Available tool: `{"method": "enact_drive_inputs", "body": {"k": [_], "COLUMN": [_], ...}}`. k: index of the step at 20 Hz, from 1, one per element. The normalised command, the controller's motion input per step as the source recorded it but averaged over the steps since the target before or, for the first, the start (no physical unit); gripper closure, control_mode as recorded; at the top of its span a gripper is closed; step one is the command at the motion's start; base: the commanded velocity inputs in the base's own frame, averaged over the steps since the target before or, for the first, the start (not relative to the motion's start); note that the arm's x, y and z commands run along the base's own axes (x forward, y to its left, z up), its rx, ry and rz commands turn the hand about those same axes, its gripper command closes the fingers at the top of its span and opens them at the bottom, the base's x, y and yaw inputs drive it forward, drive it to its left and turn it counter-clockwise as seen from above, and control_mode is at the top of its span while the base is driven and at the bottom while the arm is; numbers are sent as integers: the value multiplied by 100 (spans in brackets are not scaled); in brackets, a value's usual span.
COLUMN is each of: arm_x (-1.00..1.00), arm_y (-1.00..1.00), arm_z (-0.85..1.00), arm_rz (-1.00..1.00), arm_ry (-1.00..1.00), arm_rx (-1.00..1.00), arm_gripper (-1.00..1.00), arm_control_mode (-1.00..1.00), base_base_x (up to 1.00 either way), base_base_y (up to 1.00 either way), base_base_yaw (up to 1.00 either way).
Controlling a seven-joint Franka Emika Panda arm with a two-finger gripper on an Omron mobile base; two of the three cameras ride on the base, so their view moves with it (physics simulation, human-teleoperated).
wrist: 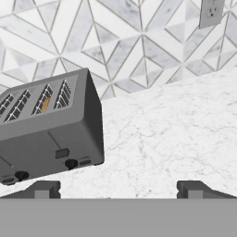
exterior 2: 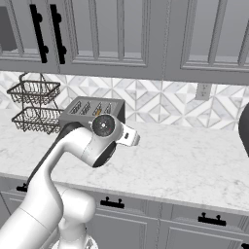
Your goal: Start the toaster. Once the lever pops up, take the bread to the plate on the dining counter.
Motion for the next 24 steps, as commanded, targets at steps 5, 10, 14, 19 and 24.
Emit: {"method": "enact_drive_inputs", "body": {"k": [5, 10, 14, 19, 24], "arm_x": [0, 0, 0, 0, 0], "arm_y": [0, 0, 0, 0, 0], "arm_z": [0, 0, 0, 0, 0], "arm_rz": [0, 0, 0, 0, 0], "arm_ry": [0, 0, 0, 0, 0], "arm_rx": [0, 0, 0, 0, 0], "arm_gripper": [-100, -100, -100, -100, -100], "arm_control_mode": [-100, -100, -100, -100, -100], "base_base_x": [0, 0, 0, 0, 0], "base_base_y": [0, 0, 0, 0, 0], "base_base_yaw": [0, 0, 0, 0, 0]}}
